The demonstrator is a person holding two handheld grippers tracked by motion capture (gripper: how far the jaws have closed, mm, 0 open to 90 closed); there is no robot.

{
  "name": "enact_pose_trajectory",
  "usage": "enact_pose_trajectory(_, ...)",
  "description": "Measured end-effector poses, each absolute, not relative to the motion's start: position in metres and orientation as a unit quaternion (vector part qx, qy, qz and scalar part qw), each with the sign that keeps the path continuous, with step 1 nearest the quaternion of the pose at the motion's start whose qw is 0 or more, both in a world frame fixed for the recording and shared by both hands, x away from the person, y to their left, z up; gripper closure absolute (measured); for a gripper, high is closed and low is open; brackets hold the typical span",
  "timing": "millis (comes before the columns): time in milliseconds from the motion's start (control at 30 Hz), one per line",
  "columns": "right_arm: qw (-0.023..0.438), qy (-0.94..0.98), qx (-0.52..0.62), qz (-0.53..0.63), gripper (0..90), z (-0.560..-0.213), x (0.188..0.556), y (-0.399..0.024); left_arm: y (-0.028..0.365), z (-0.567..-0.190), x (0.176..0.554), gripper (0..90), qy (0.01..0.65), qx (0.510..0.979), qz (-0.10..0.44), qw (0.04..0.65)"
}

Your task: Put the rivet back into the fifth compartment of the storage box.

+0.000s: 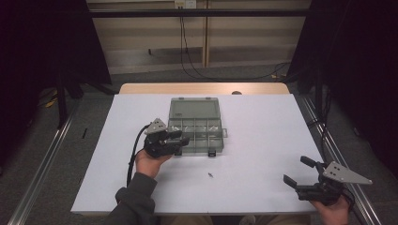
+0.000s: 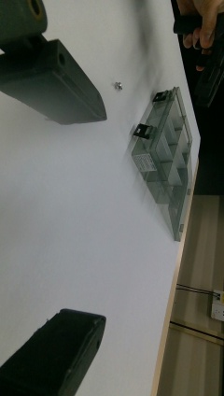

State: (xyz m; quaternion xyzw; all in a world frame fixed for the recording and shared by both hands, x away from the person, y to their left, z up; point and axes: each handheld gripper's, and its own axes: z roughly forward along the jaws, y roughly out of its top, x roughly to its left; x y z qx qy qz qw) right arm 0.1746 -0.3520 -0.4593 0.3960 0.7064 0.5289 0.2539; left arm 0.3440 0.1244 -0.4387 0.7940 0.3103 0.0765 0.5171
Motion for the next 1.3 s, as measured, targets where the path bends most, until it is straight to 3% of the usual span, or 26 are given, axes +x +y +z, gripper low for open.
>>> enact_pose_trajectory(433, 0.254, 0.708, 0.394, 0.528, 3.2, -0.459, 0.175, -0.352, 0.103, -0.445, 0.337, 30.9, 0.277, 0.817, 0.038, 0.504)
enact_pose_trajectory(1300, 0.253, 0.709, 0.392, 0.529, 3.2, -0.459, 0.175, -0.351, 0.07, -0.458, 0.319, 15.4, 0.204, 0.847, -0.007, 0.491)
